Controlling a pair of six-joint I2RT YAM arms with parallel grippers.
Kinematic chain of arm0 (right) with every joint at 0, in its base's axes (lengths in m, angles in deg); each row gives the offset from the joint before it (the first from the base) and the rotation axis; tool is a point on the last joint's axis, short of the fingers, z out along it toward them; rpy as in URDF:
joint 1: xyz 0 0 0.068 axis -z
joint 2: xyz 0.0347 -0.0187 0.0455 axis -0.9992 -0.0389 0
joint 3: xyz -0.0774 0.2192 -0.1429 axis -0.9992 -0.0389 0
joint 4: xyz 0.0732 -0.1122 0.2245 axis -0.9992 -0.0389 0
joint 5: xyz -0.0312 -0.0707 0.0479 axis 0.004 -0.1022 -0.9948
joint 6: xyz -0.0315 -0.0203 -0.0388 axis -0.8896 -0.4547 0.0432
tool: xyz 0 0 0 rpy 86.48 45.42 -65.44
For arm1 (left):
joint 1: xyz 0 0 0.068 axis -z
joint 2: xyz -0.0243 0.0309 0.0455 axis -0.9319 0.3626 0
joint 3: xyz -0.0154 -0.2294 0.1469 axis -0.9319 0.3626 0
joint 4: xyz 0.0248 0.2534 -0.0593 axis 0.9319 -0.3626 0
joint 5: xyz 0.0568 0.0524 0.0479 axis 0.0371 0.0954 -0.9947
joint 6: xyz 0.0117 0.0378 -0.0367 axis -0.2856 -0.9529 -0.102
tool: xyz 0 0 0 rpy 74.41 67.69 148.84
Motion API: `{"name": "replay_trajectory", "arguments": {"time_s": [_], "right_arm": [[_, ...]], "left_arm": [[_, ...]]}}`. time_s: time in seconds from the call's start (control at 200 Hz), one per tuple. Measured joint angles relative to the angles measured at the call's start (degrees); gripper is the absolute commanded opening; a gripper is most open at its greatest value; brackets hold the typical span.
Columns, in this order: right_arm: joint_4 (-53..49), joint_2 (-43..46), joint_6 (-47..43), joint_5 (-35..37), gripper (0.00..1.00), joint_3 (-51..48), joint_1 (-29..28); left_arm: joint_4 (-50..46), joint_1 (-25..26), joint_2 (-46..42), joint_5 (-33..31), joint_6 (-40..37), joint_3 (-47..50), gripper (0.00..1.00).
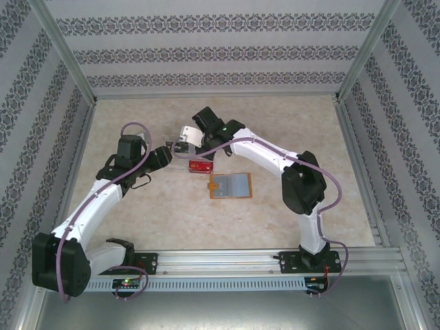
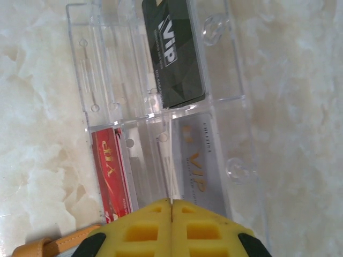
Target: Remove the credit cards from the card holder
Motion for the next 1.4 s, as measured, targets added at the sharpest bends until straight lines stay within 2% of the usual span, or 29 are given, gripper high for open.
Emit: {"name": "replay_trajectory", "arguments": {"time_s": [0.185, 0.475, 1.069, 1.124, 1.169, 1.269, 1.399], "right_arm": [[1.2, 0.2, -1.9, 1.4, 0.00, 0.0, 0.0], [1.2, -1.9, -3.7, 2.1, 0.00, 1.1, 0.0], [1.2, -4.8, -5.2, 2.4, 0.00, 1.1, 0.1], [1.1, -5.1, -5.2, 2.4, 0.03, 1.1, 0.1], [1.1, -5.2, -5.2, 2.4, 0.15, 1.1, 0.1], [1.4, -5.2, -5.0, 3.0, 0.27, 1.1, 0.2], [1.9, -5.2, -3.9, 4.3, 0.29, 1.1, 1.0]], "left_arm": [[0.0, 0.0, -2.6, 0.0, 1.2, 2.7, 1.00], [-0.5, 0.0, -5.7, 0.0, 1.8, 3.2, 1.00], [-0.7, 0.0, -5.8, 0.0, 1.8, 3.2, 1.00], [-0.7, 0.0, -5.8, 0.0, 1.8, 3.2, 1.00], [-0.7, 0.0, -5.8, 0.0, 1.8, 3.2, 1.00], [-0.7, 0.0, -5.8, 0.0, 1.8, 3.2, 1.00], [-0.7, 0.0, -5.8, 0.0, 1.8, 3.2, 1.00]]}}
